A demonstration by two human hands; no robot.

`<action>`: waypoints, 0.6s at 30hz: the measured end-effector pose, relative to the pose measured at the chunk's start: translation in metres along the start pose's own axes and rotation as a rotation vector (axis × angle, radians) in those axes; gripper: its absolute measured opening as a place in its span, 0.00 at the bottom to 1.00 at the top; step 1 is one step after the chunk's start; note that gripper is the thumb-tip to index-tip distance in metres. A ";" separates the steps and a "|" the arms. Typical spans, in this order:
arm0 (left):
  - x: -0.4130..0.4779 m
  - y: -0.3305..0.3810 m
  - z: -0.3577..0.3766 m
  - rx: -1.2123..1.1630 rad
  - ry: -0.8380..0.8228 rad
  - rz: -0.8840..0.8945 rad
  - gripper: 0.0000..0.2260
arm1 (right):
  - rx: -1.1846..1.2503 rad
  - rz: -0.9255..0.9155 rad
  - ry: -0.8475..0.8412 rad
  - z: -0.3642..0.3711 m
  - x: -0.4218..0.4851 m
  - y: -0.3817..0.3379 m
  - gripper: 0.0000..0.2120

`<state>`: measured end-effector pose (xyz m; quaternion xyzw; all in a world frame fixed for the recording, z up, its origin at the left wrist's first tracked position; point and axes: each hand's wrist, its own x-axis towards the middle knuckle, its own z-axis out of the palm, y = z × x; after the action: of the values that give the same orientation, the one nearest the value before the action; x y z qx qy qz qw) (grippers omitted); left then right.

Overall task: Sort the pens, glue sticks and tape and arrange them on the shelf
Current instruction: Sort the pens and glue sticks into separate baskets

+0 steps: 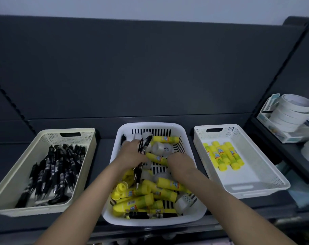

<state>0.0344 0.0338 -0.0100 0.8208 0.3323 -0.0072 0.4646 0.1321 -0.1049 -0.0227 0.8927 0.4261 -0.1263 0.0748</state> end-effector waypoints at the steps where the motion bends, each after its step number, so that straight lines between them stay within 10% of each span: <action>1: -0.001 -0.003 -0.003 -0.078 0.006 0.012 0.24 | 0.002 0.008 -0.017 0.000 0.002 -0.002 0.17; 3: -0.007 -0.005 -0.010 -0.190 0.007 0.055 0.11 | 0.006 0.022 -0.038 -0.004 0.004 -0.004 0.17; 9: -0.019 -0.012 -0.030 -0.479 -0.033 0.072 0.14 | 0.171 0.092 0.004 -0.030 0.006 0.000 0.18; 18: -0.018 -0.026 -0.057 -0.752 0.151 0.049 0.11 | 0.961 0.053 0.067 -0.032 0.026 -0.040 0.06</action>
<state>-0.0106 0.0769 0.0087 0.5991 0.3251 0.1867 0.7075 0.1217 -0.0532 -0.0006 0.8403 0.2989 -0.2780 -0.3567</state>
